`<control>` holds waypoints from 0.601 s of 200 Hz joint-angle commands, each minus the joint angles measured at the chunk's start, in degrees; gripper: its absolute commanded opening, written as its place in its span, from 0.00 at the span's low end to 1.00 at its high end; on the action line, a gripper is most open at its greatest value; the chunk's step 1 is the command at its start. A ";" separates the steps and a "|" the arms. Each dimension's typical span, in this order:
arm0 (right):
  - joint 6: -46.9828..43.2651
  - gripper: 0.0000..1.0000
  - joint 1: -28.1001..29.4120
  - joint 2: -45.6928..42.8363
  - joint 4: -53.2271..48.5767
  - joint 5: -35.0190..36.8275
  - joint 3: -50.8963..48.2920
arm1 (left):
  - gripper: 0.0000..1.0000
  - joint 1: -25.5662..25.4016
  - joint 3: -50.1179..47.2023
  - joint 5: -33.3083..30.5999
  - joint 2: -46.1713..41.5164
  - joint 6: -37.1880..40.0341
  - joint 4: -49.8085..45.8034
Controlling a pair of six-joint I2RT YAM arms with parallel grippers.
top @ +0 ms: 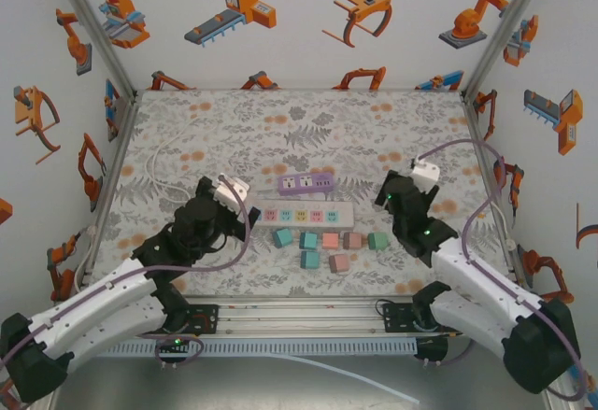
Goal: Pull the plug off the socket
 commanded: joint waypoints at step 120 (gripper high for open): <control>-24.89 0.83 -26.50 33.49 41.81 -23.38 -1.21 | 0.97 39.15 -5.58 8.10 37.86 -5.36 44.24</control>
